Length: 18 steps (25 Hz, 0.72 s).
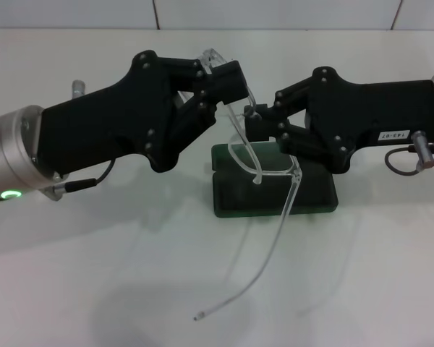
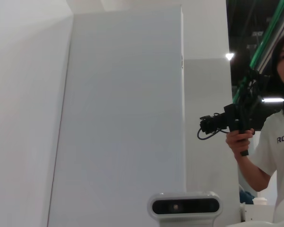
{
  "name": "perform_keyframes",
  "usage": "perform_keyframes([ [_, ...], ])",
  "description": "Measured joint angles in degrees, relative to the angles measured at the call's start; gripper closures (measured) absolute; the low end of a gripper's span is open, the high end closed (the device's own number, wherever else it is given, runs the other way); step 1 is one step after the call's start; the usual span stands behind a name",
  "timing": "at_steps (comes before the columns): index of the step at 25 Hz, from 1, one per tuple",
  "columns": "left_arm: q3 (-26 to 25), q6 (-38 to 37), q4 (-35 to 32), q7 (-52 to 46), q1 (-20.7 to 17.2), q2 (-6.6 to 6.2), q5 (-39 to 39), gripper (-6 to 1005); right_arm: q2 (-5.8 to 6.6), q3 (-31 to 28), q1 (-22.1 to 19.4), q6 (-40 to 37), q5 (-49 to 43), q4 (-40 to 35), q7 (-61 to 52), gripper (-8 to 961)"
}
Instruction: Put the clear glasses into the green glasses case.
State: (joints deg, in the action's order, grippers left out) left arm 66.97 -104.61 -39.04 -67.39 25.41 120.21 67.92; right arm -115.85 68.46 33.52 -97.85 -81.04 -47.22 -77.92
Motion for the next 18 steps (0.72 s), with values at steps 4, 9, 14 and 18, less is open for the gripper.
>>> perform_keyframes([
  [4, 0.52, 0.14, 0.07, 0.13, 0.0, 0.02, -0.07, 952, -0.07, 0.0, 0.04, -0.1, 0.18, 0.06, 0.22, 870],
  [9, 0.79, 0.17, 0.71, 0.39, 0.1, 0.02, -0.53, 952, -0.08, -0.01, 0.04, -0.48, 0.36, 0.55, 0.44, 870],
  [14, 1.26, -0.06, 0.72, -0.04, 0.14, -0.12, -0.86, 952, -0.2, -0.51, -0.48, -0.52, 0.41, 0.57, 0.72, 870],
  [18, 1.79, -0.49, 0.16, -1.1, -0.22, -0.36, -0.58, 952, -0.18, -0.58, -0.89, -0.26, 0.49, 0.62, 0.88, 871],
])
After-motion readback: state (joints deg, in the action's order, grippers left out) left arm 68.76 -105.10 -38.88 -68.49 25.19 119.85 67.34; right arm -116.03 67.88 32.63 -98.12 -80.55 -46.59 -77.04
